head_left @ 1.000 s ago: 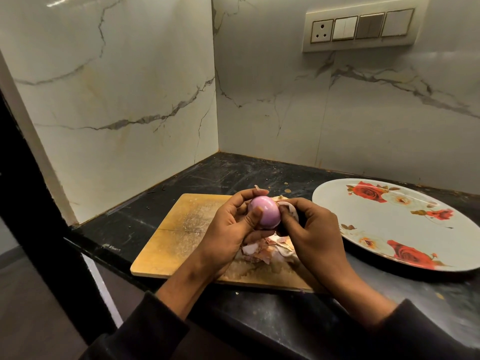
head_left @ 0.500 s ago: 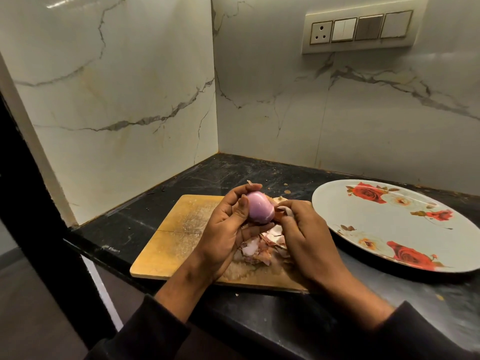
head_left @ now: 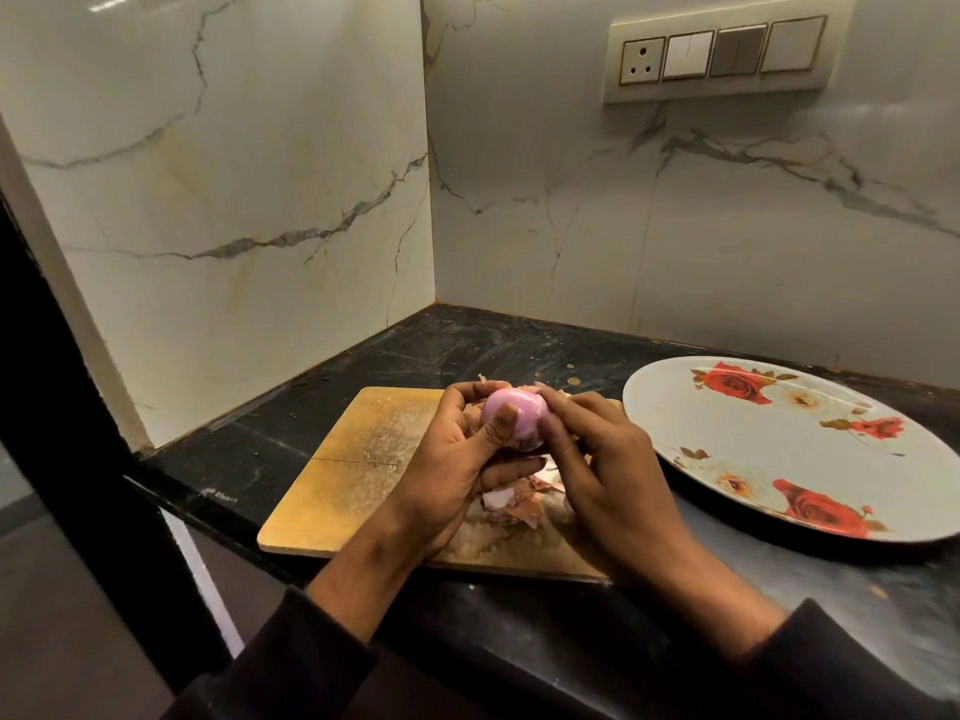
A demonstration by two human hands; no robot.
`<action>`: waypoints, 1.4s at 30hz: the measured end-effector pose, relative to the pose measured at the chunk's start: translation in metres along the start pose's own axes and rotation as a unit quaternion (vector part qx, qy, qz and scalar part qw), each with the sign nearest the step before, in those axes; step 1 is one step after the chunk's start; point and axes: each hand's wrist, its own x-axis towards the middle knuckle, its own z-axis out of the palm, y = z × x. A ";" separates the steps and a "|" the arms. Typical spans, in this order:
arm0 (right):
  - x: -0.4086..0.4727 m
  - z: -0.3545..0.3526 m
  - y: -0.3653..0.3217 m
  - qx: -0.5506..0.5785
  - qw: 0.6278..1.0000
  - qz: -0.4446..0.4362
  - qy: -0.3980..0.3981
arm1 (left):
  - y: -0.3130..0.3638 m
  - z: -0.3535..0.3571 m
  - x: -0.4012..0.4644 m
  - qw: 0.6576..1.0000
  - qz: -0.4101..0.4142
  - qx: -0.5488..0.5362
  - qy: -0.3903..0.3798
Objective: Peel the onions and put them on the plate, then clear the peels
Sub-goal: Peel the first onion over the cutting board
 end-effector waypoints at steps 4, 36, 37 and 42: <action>0.000 -0.001 -0.002 -0.023 1.000 0.008 -0.012 | 0.001 0.001 -0.001 1.000 -0.005 0.003 -0.005; 0.002 0.006 0.004 -0.001 1.000 0.025 -0.006 | -0.005 -0.001 0.003 0.998 0.026 0.059 0.004; 0.002 0.005 0.004 -0.005 1.000 0.025 -0.006 | -0.005 -0.001 0.003 0.997 0.027 0.066 0.003; 0.004 0.004 0.002 -0.026 0.999 0.027 -0.018 | -0.005 0.000 0.003 0.996 0.036 0.080 -0.011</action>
